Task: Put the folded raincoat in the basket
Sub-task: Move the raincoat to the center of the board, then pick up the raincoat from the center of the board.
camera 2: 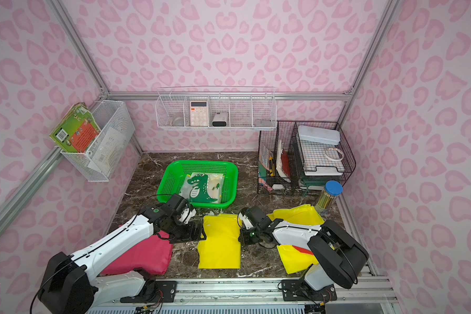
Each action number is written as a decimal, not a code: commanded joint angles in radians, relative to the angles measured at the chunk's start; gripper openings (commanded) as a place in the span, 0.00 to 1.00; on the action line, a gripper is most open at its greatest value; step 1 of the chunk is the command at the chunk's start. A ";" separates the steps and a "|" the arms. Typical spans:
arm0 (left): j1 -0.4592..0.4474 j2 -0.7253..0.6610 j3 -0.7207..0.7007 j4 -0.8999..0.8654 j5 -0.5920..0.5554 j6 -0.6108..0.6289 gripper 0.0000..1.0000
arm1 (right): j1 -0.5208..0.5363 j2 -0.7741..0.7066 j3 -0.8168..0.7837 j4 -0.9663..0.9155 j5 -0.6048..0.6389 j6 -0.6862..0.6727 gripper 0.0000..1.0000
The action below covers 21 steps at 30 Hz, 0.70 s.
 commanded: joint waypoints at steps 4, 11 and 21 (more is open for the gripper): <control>-0.021 0.062 -0.050 0.150 0.034 -0.025 0.94 | -0.018 -0.012 -0.004 -0.048 0.022 -0.037 0.00; -0.022 0.123 -0.103 0.262 0.052 -0.034 0.79 | -0.019 0.005 0.000 -0.040 0.016 -0.041 0.00; -0.026 0.208 -0.129 0.397 0.103 -0.040 0.48 | -0.019 0.003 0.002 -0.051 0.016 -0.047 0.00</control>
